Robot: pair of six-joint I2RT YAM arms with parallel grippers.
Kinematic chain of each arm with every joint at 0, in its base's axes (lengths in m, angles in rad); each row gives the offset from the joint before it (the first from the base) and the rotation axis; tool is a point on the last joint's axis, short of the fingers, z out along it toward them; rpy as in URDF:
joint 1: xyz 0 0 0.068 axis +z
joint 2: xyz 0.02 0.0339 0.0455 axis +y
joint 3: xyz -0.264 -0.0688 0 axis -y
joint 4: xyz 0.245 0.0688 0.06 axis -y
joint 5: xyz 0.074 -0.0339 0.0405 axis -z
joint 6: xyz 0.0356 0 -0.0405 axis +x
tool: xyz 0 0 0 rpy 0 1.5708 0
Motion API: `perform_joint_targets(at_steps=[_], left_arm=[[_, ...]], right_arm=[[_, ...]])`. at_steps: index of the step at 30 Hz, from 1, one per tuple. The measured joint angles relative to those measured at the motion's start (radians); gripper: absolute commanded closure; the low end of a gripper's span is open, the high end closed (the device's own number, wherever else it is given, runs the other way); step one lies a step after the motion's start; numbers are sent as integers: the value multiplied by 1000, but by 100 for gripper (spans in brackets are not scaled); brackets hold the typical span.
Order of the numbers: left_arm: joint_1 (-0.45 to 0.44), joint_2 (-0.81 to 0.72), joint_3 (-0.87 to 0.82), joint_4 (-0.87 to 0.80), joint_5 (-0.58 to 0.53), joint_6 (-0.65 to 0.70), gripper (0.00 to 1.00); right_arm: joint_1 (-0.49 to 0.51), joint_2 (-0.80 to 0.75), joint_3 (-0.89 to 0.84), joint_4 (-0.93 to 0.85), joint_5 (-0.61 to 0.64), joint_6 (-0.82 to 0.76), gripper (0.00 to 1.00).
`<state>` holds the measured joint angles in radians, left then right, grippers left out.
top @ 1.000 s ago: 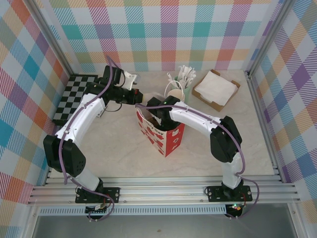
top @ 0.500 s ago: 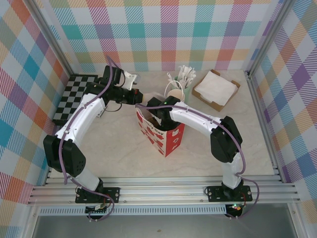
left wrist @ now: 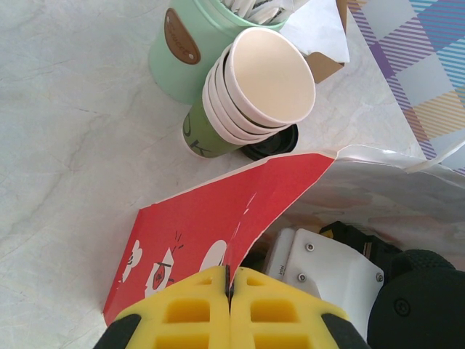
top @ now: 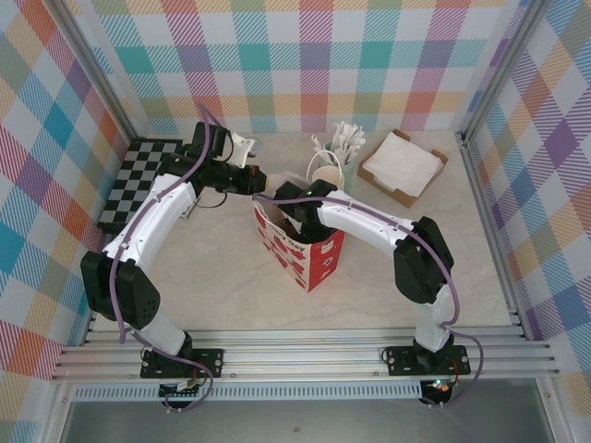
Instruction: Pack the takeout coffee
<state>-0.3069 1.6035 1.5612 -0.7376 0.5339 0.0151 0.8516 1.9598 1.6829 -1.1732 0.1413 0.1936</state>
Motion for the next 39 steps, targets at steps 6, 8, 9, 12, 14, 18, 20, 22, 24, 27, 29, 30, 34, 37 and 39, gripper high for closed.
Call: perform_joint_targets(at_steps=[6, 8, 9, 12, 14, 18, 20, 22, 24, 27, 29, 30, 34, 37, 39], left_arm=[[0, 0, 1, -3, 0, 0, 100], [0, 0, 1, -3, 0, 0, 100], [0, 0, 1, -3, 0, 0, 100], [0, 0, 1, -3, 0, 0, 100], [0, 0, 1, -3, 0, 0, 100], [0, 0, 1, -3, 0, 0, 100], [0, 0, 1, -3, 0, 0, 100], [0, 0, 1, -3, 0, 0, 100], [0, 0, 1, -3, 0, 0, 100], [-1, 0, 1, -3, 0, 0, 100], [-1, 0, 1, -3, 0, 0, 100], [-1, 0, 1, -3, 0, 0, 100], [-1, 0, 1, -3, 0, 0, 100], [-2, 0, 1, -3, 0, 0, 100], [-2, 0, 1, -3, 0, 0, 100]], right_arm=[[0, -7, -14, 13, 0, 0, 48], [0, -9, -18, 16, 0, 0, 48], [0, -11, -19, 18, 0, 0, 48], [0, -11, -23, 22, 0, 0, 48], [0, -14, -27, 26, 0, 0, 48], [0, -18, -33, 31, 0, 0, 48], [0, -18, -33, 31, 0, 0, 48], [0, -18, -34, 32, 0, 0, 48], [0, -18, -34, 32, -1, 0, 48], [0, -18, -35, 32, 0, 0, 48], [0, -18, -35, 33, -1, 0, 48], [0, -18, -35, 33, -1, 0, 48], [0, -18, -37, 34, -1, 0, 48], [0, -18, -39, 35, -1, 0, 48], [0, -18, -41, 36, -1, 0, 48]])
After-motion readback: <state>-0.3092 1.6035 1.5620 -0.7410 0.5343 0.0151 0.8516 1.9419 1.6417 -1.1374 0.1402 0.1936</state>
